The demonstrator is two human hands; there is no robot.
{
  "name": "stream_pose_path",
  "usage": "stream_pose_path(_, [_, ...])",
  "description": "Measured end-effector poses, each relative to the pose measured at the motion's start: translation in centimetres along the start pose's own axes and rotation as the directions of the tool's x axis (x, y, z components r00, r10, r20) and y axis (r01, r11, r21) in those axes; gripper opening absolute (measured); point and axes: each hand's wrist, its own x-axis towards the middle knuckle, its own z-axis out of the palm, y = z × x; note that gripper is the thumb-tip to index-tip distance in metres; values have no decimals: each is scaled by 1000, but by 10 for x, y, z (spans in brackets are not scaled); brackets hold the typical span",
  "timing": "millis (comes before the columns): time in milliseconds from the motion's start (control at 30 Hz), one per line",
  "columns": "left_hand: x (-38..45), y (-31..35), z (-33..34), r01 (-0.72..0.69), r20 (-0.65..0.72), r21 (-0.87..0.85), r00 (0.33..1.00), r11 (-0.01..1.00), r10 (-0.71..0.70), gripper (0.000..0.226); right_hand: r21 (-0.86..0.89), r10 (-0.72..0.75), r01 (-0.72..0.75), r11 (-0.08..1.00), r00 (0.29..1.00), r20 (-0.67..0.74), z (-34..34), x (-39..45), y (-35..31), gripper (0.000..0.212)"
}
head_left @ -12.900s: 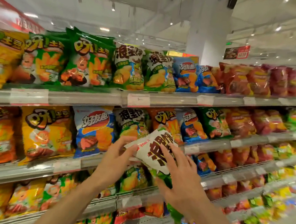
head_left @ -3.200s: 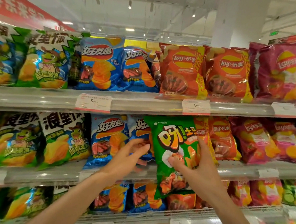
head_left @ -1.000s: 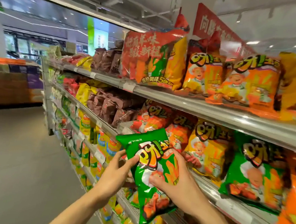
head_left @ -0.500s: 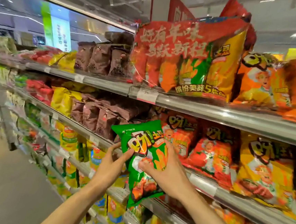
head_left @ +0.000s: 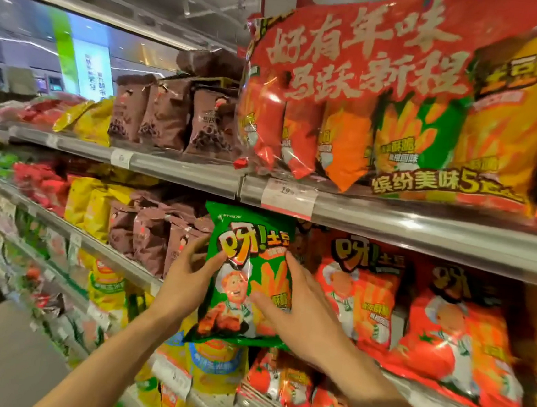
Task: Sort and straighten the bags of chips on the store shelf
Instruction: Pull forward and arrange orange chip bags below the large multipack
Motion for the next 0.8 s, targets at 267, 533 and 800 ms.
stream_pose_path(267, [68,-26,21,-175,91,162,983,971,162,41,-512,-53,-44,858,983,-174,-12,11,21,80])
stream_pose_path(533, [110,-28,38,-307,141,231,950,923,280,40,-604,68,-98,791,995,-73,-9,13,7,86])
stream_pose_path(800, [116,-34,56,-387,184,416,922,823,341,37,-725,59,-129,676,991,-121,1,21,18,77])
